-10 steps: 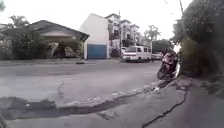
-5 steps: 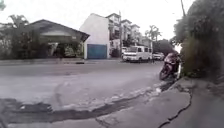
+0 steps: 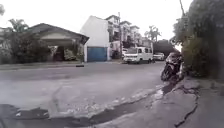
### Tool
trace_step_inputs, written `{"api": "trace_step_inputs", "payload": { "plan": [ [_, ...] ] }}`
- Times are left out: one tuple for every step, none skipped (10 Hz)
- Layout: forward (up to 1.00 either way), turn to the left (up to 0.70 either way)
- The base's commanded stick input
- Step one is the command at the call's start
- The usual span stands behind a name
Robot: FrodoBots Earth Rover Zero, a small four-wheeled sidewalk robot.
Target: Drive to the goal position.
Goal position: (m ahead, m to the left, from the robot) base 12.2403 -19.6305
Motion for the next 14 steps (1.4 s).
{"api": "trace_step_inputs", "payload": {
  "plan": [
    [0.00, 0.00],
    [0.00, 0.00],
    [-0.17, 0.00],
    [-0.16, 0.00],
    [-0.05, 0.00],
    [0.00, 0.00],
    [0.00, 0.00],
    [0.00, 0.00],
    [0.00, 0.00],
    [0.00, 0.00],
    [0.00, 0.00],
    [0.00, 0.00],
    [0.00, 0.00],
    [0.00, 0.00]
  ]
}}
